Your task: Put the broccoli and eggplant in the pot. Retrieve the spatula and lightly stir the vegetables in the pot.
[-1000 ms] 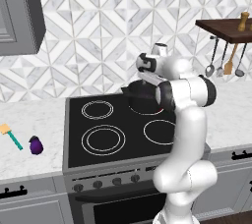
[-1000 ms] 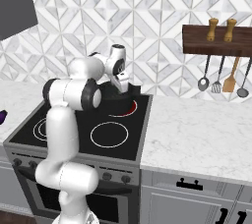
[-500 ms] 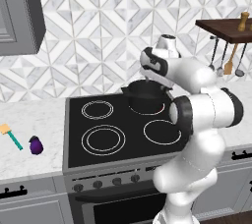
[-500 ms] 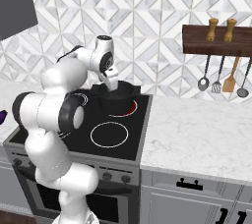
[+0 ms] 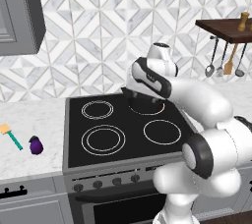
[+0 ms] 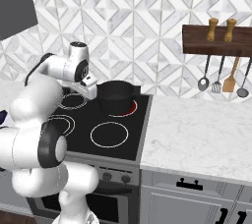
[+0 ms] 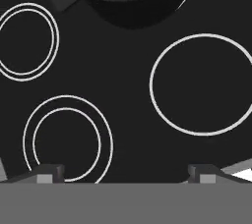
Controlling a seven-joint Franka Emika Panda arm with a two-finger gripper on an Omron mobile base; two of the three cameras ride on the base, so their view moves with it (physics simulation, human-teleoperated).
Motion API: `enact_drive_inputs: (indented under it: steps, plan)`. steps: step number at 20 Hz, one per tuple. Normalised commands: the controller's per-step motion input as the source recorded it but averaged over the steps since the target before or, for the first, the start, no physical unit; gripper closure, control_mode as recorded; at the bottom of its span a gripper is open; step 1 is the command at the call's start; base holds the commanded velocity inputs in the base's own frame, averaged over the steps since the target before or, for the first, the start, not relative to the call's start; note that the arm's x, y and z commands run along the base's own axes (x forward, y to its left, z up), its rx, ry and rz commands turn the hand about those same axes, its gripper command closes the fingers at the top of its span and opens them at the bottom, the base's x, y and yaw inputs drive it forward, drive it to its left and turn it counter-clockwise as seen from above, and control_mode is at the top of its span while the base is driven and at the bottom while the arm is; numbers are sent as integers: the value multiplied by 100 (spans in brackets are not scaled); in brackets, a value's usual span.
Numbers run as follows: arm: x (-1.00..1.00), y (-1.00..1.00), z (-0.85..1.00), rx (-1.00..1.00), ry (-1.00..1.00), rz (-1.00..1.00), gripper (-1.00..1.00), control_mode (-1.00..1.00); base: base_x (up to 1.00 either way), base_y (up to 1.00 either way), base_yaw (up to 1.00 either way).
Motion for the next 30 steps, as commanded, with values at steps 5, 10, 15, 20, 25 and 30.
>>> enact_drive_inputs:
  steps: [5,10,15,20,25,30]
  plan:
    - [-66,98,0,0,1,56,-100,-100,0,0,0]
    - [-45,100,-2,-6,1,53,-100,-100,0,0,0]
    - [-7,100,-20,-12,3,39,-100,-100,0,0,0]
    - [0,100,-14,-12,7,29,-100,-100,0,0,0]
    - [-6,100,0,-8,4,17,-100,-100,0,0,0]
    - [0,97,-19,-3,1,3,-100,-100,0,0,0]
